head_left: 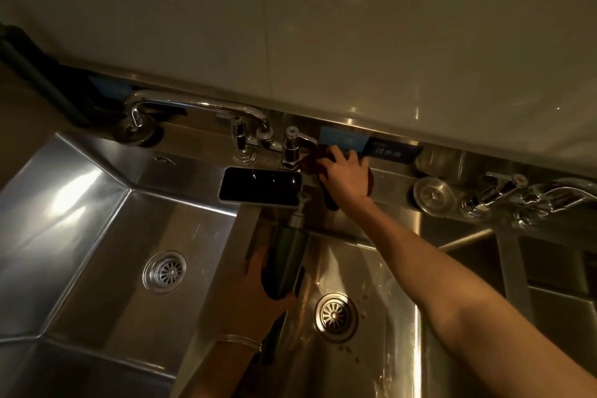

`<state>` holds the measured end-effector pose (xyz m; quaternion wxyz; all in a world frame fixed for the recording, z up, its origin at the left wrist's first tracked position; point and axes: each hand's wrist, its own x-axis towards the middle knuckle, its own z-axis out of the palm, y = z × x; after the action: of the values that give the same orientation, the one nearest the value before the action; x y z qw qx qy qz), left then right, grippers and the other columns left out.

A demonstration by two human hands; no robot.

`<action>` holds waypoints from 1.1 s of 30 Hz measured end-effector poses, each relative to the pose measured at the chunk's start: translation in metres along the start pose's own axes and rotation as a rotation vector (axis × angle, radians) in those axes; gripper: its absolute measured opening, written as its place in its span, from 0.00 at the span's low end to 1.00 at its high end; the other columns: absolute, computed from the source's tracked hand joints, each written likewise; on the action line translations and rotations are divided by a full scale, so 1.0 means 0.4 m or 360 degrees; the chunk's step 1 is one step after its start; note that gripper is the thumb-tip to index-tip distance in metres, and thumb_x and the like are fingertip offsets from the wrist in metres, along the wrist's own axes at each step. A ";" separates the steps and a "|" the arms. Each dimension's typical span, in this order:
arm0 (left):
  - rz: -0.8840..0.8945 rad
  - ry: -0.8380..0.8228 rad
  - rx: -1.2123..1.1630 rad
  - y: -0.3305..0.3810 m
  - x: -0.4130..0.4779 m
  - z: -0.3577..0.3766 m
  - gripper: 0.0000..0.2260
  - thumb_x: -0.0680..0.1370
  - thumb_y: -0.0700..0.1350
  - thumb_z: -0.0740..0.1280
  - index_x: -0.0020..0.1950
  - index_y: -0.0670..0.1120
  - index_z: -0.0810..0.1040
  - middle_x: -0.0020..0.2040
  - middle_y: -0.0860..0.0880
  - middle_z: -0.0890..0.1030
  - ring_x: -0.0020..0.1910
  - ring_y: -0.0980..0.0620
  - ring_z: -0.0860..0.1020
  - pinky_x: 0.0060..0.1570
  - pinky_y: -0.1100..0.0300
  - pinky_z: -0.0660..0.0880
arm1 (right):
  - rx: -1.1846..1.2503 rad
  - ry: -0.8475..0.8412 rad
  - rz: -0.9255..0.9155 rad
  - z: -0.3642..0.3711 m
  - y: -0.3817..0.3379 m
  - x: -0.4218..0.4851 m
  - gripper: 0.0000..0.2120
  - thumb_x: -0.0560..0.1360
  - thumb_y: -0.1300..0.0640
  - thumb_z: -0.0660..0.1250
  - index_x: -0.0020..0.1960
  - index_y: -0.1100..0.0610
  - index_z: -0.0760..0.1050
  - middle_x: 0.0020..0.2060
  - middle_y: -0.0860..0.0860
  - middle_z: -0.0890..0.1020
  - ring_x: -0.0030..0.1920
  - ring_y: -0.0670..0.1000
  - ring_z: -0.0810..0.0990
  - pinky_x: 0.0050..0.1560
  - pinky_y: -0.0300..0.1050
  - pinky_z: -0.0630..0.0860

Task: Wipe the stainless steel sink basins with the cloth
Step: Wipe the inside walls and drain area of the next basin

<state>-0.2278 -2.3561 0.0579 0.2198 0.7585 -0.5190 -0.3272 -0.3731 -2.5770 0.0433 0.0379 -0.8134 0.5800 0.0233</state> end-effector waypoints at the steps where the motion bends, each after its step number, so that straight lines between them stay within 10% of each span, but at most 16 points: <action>1: 0.0001 -0.0005 0.0021 0.002 0.003 0.000 0.38 0.65 0.53 0.76 0.71 0.51 0.63 0.55 0.48 0.78 0.49 0.50 0.78 0.48 0.60 0.73 | -0.0034 -0.0005 -0.0030 -0.002 0.014 -0.004 0.18 0.78 0.49 0.62 0.67 0.48 0.71 0.67 0.51 0.67 0.65 0.61 0.66 0.65 0.59 0.65; 33: 0.0250 0.0064 -0.0297 0.202 0.123 0.023 0.38 0.64 0.47 0.77 0.70 0.50 0.64 0.63 0.44 0.73 0.61 0.44 0.74 0.61 0.42 0.72 | -0.0122 -0.0174 0.0197 -0.001 0.192 -0.292 0.17 0.77 0.48 0.61 0.65 0.47 0.72 0.67 0.52 0.67 0.58 0.60 0.73 0.57 0.53 0.67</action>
<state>-0.2744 -2.4312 0.0925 0.3249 0.6982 -0.5395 -0.3405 -0.4838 -2.4921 0.0505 0.0368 -0.7744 0.6249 0.0922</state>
